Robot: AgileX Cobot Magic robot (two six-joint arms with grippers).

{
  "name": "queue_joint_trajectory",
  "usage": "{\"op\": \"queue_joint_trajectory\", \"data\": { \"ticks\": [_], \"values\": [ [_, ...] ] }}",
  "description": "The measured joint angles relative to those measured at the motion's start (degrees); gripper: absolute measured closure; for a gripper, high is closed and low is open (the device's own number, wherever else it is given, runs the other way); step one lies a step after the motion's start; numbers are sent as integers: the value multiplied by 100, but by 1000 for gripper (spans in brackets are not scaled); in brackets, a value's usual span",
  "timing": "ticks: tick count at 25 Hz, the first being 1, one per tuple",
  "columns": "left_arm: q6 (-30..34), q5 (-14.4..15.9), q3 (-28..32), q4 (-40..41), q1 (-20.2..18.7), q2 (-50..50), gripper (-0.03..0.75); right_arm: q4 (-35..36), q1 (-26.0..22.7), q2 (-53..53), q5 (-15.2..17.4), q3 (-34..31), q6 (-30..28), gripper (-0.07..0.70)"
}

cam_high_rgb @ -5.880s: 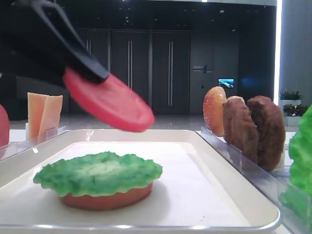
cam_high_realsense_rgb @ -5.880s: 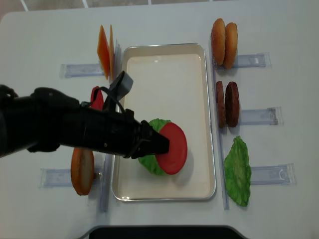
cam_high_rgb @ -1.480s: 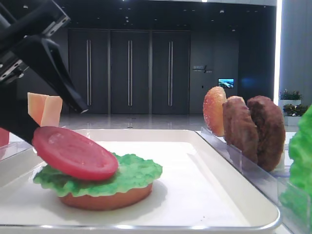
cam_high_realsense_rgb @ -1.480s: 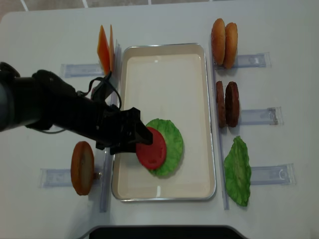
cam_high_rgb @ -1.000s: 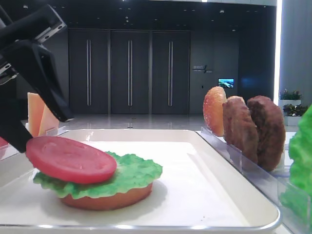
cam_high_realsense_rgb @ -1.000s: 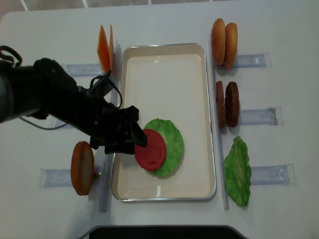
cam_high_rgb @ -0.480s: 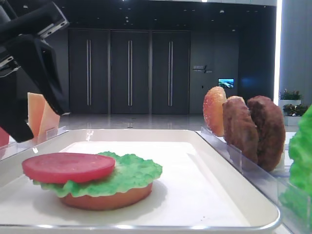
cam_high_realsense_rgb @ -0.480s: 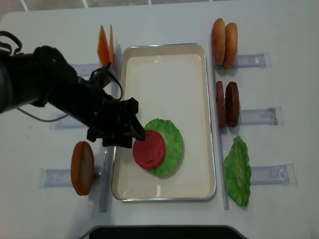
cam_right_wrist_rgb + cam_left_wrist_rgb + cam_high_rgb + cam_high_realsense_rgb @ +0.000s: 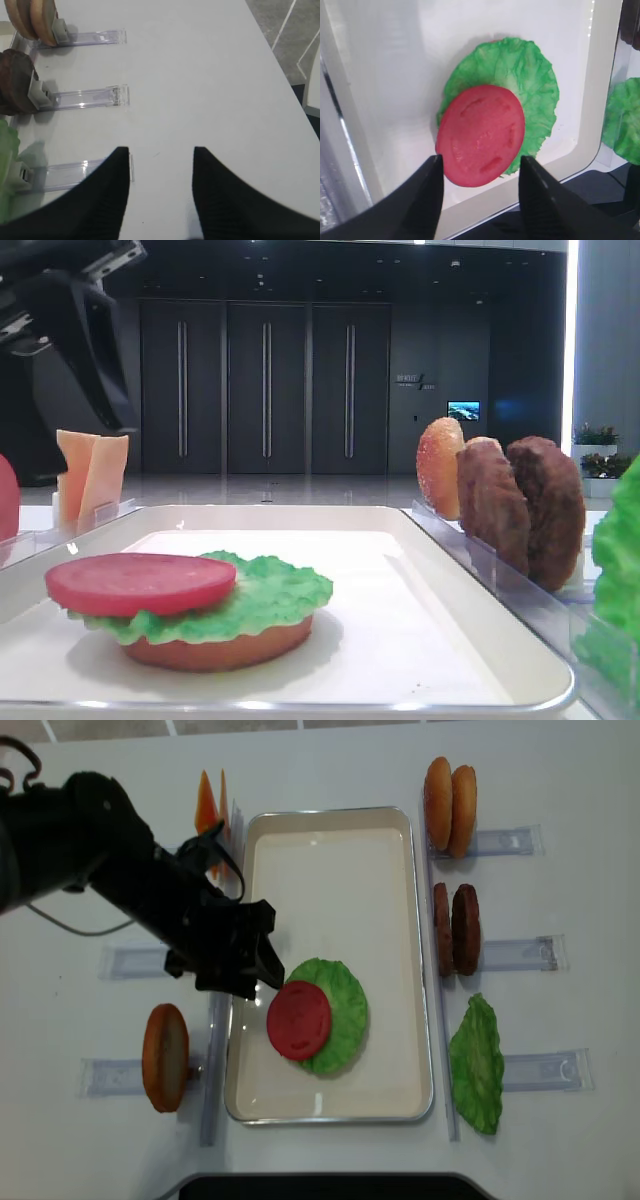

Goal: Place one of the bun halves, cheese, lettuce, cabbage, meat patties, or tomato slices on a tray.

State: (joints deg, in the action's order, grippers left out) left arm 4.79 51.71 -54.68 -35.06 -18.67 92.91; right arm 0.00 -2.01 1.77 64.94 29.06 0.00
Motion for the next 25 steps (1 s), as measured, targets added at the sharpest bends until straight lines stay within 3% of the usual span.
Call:
{"op": "queue_joint_trajectory", "data": {
  "ticks": [9,14,21,25],
  "values": [
    [-940,1605,-1753,2641,0,10,343,0,0,0,0,0,0,341],
    [-972,1760,-2140,3207,295,10,343,0,0,0,0,0,0,341],
    [-696,1785,-2140,3506,1201,10,343,0,0,0,0,0,0,341],
    [-576,1785,-2140,3607,1311,10,343,0,0,0,0,0,0,341]
  ]
}}
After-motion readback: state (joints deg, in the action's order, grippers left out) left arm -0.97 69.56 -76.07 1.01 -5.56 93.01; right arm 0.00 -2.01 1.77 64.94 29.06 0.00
